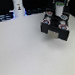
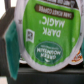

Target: Open the kcup holder, insert the kcup into the holder, and close the kcup holder

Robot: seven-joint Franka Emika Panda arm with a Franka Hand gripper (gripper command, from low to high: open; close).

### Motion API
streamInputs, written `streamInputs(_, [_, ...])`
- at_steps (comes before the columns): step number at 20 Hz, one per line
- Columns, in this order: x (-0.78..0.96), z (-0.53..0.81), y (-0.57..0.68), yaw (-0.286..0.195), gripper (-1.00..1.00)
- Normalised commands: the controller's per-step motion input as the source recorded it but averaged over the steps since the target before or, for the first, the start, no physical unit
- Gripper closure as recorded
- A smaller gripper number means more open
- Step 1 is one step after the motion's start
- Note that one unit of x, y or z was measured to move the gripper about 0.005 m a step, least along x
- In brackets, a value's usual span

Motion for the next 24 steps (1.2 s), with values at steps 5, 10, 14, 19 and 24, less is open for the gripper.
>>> streamInputs(5, [-0.18, -0.3, -0.02, 0.065, 1.0])
streamInputs(10, [-0.13, -0.28, -0.04, 0.056, 1.0])
streamInputs(14, [-0.13, -0.29, -0.01, 0.056, 1.0])
streamInputs(19, [-0.05, -0.28, -0.01, 0.044, 1.0])
streamInputs(24, [-0.03, -0.21, -0.02, 0.044, 1.0])
